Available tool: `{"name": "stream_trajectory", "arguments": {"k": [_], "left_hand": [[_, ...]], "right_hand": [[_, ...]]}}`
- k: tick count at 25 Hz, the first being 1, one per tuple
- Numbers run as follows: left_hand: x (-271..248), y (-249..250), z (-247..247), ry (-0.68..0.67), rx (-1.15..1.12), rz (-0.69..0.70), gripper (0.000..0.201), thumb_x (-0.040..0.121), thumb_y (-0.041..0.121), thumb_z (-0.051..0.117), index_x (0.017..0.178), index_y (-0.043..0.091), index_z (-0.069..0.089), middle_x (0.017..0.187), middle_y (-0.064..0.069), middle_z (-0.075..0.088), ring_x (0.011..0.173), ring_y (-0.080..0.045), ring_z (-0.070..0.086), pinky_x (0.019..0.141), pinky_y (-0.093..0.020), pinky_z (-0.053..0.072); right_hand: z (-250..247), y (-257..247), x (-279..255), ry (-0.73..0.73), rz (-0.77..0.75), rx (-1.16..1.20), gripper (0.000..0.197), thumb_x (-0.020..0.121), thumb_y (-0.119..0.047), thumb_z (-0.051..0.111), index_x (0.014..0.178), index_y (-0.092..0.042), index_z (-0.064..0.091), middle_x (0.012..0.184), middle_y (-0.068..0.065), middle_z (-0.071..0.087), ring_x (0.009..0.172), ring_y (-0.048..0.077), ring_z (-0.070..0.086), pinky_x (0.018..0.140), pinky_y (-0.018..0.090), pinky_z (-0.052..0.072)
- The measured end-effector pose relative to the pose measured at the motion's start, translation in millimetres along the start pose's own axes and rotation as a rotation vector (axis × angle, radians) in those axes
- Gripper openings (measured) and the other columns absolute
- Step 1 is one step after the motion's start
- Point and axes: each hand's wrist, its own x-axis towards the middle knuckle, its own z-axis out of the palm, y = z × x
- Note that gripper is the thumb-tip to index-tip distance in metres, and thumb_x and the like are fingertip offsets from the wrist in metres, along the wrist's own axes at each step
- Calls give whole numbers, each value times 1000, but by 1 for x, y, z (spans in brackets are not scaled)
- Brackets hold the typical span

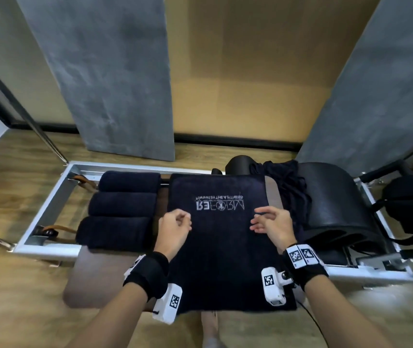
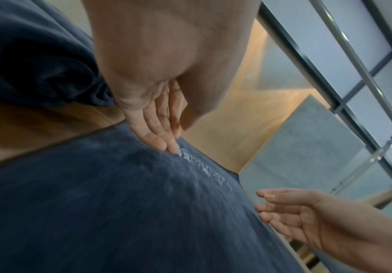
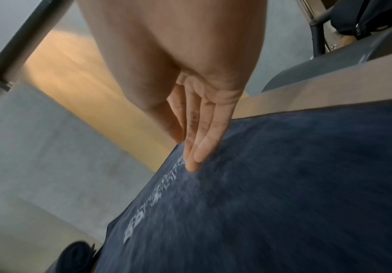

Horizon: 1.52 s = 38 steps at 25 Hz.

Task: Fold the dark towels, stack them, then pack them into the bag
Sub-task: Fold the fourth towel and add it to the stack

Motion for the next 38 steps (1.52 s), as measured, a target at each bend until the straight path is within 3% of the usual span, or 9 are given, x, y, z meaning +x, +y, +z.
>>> {"name": "stream_trajectory", "arguments": {"k": [5,10,13,16,21,25,30,33,38], "left_hand": [[-77,-30,-16,-63,300,15,20,94,19,75,74,19,73,69,8,69,71,-7,65,70,-26,49],[-125,-44,-33,-70,476,-46,16,89,20,72,76,26,66,80,6,69,84,-20,69,73,-36,56],[-140,-49,-35,-36,532,-33,18,91,31,77,84,29,61,89,9,65,86,-18,65,70,-33,48],[-145,-52,-35,-10,565,8,22,96,30,73,77,29,60,84,12,63,82,-12,62,67,-32,44],[-132,-24,-31,89,452,148,15,100,30,66,86,31,60,79,13,51,77,-10,55,65,-35,41],[-81,26,-22,164,340,249,12,101,34,64,90,32,59,64,10,59,66,-10,59,61,-37,48],[-9,60,10,29,116,232,5,105,26,60,100,29,61,88,10,76,89,-11,73,80,-42,59],[-5,45,23,-49,83,174,22,103,25,65,125,21,64,114,2,73,108,-12,69,100,-34,55],[-37,-14,2,67,261,29,17,95,24,75,108,15,70,86,3,68,88,-22,70,85,-38,57]], "right_hand": [[-13,38,-83,-33,26,-280,5,95,2,67,93,6,70,63,13,68,40,19,55,37,23,40],[-39,68,-129,74,22,-530,15,84,-6,81,76,-11,70,52,8,68,32,11,52,37,21,39],[-46,78,-139,116,31,-624,19,82,-14,85,78,-17,66,53,4,67,42,10,63,49,24,47],[-44,81,-138,106,-14,-636,20,83,-14,83,69,-19,69,56,6,68,61,23,71,70,35,59],[-34,48,-122,75,-79,-496,20,87,-11,80,71,-14,69,48,3,65,43,10,61,69,38,59],[-10,-14,-82,62,-207,-328,16,91,-10,75,77,-11,67,46,3,62,42,11,55,56,29,49],[30,-74,-22,-7,-232,-234,10,101,-10,64,92,-6,62,67,15,72,42,22,57,38,25,40],[36,-71,-9,-49,-149,-212,7,103,-9,60,109,-9,59,85,17,75,52,28,63,41,28,45],[1,-4,-29,32,-6,-339,14,94,-10,72,102,-5,62,62,12,67,35,18,52,34,23,37]]}}
